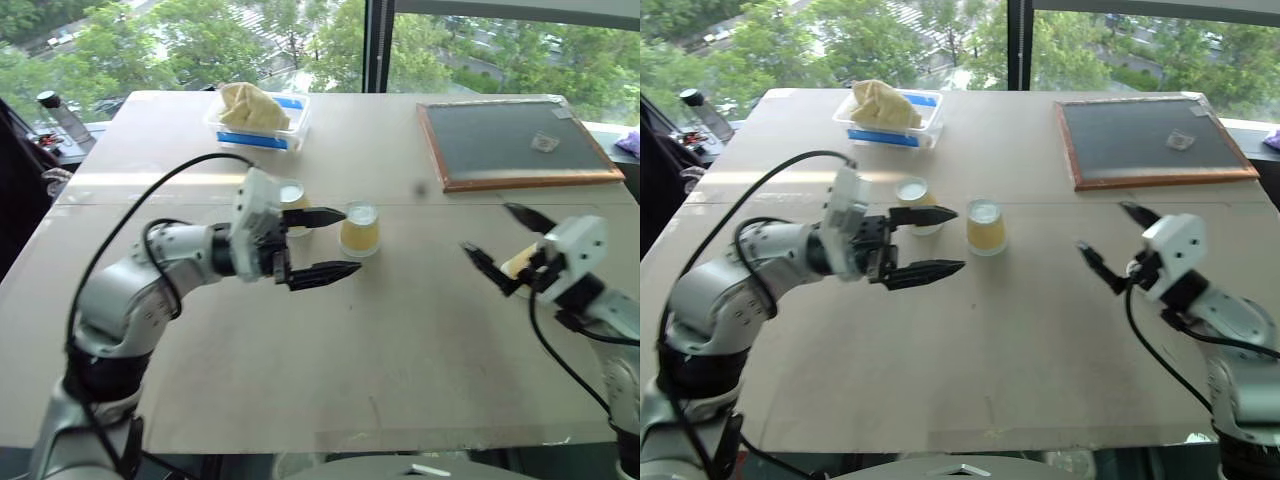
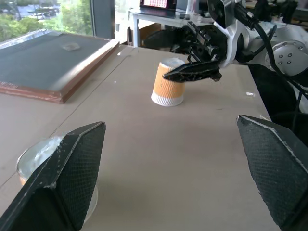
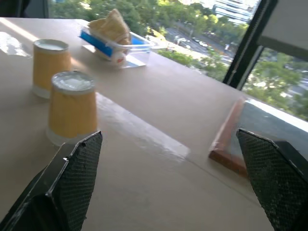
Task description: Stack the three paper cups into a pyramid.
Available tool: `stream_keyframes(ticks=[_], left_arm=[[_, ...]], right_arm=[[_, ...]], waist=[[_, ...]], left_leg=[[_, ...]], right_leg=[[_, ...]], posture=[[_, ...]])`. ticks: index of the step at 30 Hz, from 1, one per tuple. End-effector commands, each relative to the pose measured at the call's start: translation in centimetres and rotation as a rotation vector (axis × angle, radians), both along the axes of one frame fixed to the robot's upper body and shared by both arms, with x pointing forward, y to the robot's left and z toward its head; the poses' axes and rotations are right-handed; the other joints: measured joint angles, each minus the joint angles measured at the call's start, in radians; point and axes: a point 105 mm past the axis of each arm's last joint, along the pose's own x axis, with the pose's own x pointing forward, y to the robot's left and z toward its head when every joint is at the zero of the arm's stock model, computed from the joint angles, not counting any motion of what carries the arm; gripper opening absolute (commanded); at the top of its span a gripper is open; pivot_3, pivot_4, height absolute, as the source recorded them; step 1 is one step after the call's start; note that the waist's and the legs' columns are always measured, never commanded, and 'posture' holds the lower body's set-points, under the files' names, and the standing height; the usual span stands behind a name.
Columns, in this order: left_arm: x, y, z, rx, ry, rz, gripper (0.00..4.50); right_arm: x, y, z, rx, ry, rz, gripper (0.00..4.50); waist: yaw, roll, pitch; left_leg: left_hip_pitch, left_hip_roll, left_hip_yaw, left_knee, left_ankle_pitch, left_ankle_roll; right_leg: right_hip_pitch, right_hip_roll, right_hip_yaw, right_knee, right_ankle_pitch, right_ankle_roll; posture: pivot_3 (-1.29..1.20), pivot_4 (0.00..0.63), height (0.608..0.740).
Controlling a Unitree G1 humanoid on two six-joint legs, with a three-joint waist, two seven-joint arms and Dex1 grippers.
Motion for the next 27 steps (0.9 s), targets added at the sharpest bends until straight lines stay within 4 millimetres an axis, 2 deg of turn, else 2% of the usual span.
stream_keyframes(ticks=[1, 5, 9, 13, 20, 27], left_arm=[[0.4, -1.1, 0.5, 0.009, -0.036, -0.07, 4.5], [0.0, -1.1, 0.6, 0.027, -0.042, -0.138, 4.5], [0.2, -1.2, 0.7, 0.039, -0.055, -0.15, 4.5], [0.5, -1.4, 0.9, 0.022, -0.062, -0.14, 4.5], [0.9, -1.2, 0.9, 0.02, -0.085, -0.103, 4.5], [1.3, -1.2, 1.7, -0.022, -0.149, -0.075, 4.5]], right_arm=[[-1.4, -2.7, 0.1, 0.037, -0.004, -0.177, 4.42], [-1.9, -4.0, -0.9, 0.057, 0.011, -0.288, 4.42], [-2.0, -5.1, -2.1, 0.115, 0.043, -0.353, 4.42], [-1.1, -5.0, -3.0, 0.214, 0.074, -0.341, 4.42], [0.5, -6.1, -4.6, 0.268, 0.121, -0.39, 4.42], [0.9, -5.7, -5.2, 0.308, 0.146, -0.353, 4.42]], waist=[[0.002, -0.001, 0.0], [-0.016, -0.001, 0.0], [-0.01, 0.0, 0.0], [-0.008, 0.0, -0.001], [-0.008, 0.0, 0.0], [-0.008, 0.0, 0.0]], left_leg=[[0.0, 0.0, 0.0, 0.0, 0.0, 0.0], [0.001, 0.0, 0.002, 0.0, 0.0, 0.0], [0.002, 0.001, 0.002, 0.0, 0.0, 0.0], [0.001, 0.0, 0.002, 0.001, 0.0, 0.0], [0.001, 0.0, 0.002, 0.001, 0.0, 0.0], [0.001, 0.0, 0.002, 0.001, 0.0, 0.0]], right_leg=[[0.0, 0.0, 0.0, 0.0, 0.0, 0.0], [0.0, 0.0, 0.003, 0.0, 0.0, 0.0], [0.0, 0.001, 0.003, 0.0, 0.0, 0.0], [0.0, 0.001, 0.003, 0.0, 0.0, 0.0], [0.0, 0.0, 0.003, 0.0, 0.0, 0.0], [0.0, 0.0, 0.003, 0.0, 0.0, 0.0]], posture=[[0.0, 0.15, 0.74], [0.0, 0.15, 0.74], [0.0, 0.15, 0.74], [0.0, 0.15, 0.74], [0.0, 0.15, 0.74], [0.0, 0.15, 0.74]])
